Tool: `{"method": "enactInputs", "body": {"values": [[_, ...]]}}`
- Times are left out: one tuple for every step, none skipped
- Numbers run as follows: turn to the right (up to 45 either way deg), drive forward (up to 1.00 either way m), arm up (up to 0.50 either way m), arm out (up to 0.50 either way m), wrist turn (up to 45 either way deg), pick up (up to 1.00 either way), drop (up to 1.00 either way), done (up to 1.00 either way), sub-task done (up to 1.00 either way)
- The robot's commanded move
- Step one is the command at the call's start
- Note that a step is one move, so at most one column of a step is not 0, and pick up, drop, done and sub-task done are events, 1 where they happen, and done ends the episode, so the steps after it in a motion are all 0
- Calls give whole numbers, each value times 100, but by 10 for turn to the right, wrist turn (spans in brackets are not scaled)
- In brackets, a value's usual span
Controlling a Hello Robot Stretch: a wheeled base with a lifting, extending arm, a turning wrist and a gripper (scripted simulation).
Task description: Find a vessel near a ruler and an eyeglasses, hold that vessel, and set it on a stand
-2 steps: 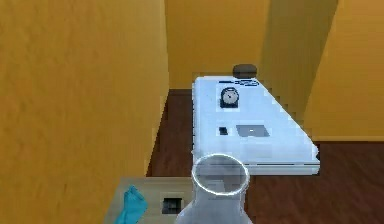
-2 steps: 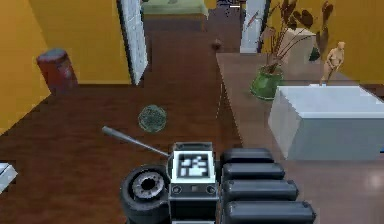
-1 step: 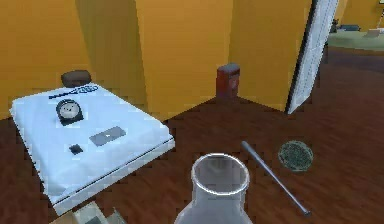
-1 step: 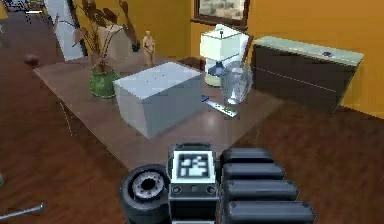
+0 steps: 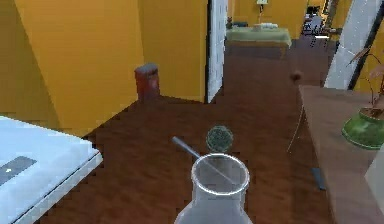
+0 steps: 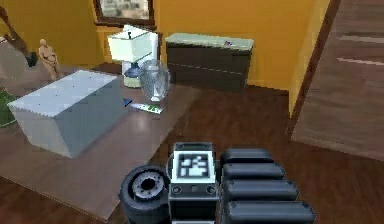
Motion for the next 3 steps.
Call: {"method": "enactInputs", "body": {"values": [[0,10,0,0,0,0,0,0,0],[-450,0,0,0,0,0,0,0,0],[-450,0,0,0,0,0,0,0,0]]}}
